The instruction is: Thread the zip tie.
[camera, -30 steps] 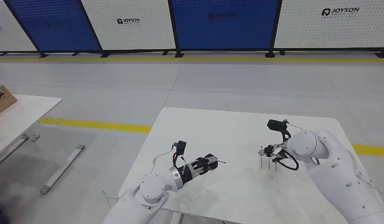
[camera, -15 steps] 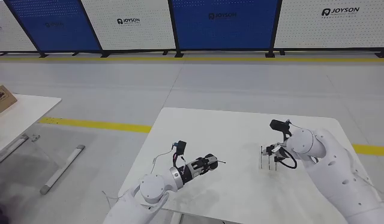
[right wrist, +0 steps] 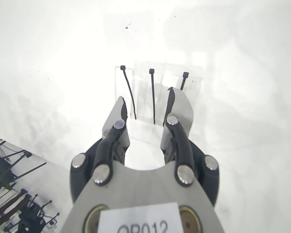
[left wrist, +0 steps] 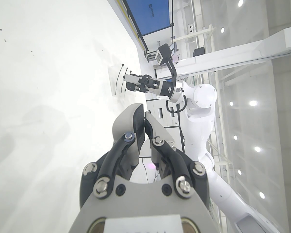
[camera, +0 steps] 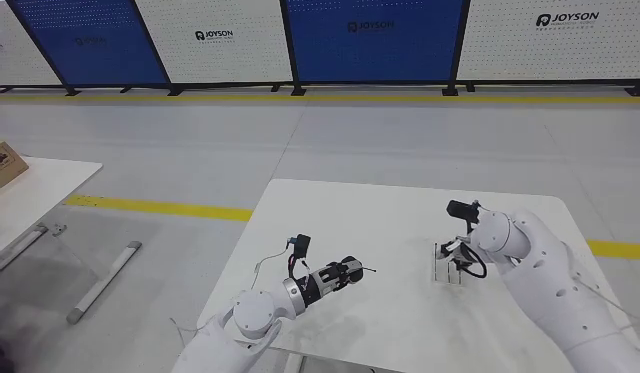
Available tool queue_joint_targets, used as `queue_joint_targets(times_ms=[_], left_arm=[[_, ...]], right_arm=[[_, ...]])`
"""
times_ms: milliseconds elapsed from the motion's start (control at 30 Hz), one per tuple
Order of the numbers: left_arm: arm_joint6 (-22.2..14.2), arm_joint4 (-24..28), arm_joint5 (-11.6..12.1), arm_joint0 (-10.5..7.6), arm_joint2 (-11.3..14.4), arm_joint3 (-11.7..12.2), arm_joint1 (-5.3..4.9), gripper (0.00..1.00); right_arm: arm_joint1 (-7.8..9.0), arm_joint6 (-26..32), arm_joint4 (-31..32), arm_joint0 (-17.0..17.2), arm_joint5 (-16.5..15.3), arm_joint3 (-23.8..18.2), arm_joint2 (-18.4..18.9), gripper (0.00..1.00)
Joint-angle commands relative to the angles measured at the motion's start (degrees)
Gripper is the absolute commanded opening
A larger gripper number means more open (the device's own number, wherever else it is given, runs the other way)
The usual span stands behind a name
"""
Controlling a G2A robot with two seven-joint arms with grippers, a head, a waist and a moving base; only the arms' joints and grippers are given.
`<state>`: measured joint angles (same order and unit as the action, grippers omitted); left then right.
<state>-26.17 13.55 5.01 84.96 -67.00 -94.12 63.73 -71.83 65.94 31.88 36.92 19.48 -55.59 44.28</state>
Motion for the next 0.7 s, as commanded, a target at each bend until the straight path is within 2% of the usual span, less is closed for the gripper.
queue_joint_targets(times_ms=[0, 33, 100, 200, 400, 500, 667], left_arm=[[0.0, 0.0, 0.0, 0.00, 0.0, 0.0, 0.00, 0.00], [0.0, 0.0, 0.0, 0.00, 0.0, 0.0, 0.00, 0.00], [0.0, 0.0, 0.0, 0.00, 0.0, 0.0, 0.00, 0.00], [0.0, 0.0, 0.0, 0.00, 0.0, 0.0, 0.00, 0.00], [0.0, 0.0, 0.0, 0.00, 0.0, 0.0, 0.00, 0.00], [0.0, 0.0, 0.0, 0.00, 0.0, 0.0, 0.00, 0.00], [0.0, 0.0, 0.0, 0.00, 0.0, 0.0, 0.00, 0.00]], right_arm=[[-0.17, -0.2, 0.1, -0.1, 0.0, 0.3, 0.0, 0.34], [-0.24, -0.4, 0.2, -0.1, 0.0, 0.5, 0.0, 0.28], [-0.43, -0.3, 0.3, -0.2, 0.0, 0.9, 0.1, 0.30], [-0.79, -0.1, 0.5, -0.5, 0.0, 1.7, -0.1, 0.26], [-1.71, -0.8, 0.9, -1.1, 0.0, 3.9, -0.5, 0.29], [-2.22, -0.9, 1.1, -1.5, 0.0, 5.1, -0.7, 0.25], [-3.03, -0.5, 1.5, -2.0, 0.0, 6.4, -1.1, 0.25]])
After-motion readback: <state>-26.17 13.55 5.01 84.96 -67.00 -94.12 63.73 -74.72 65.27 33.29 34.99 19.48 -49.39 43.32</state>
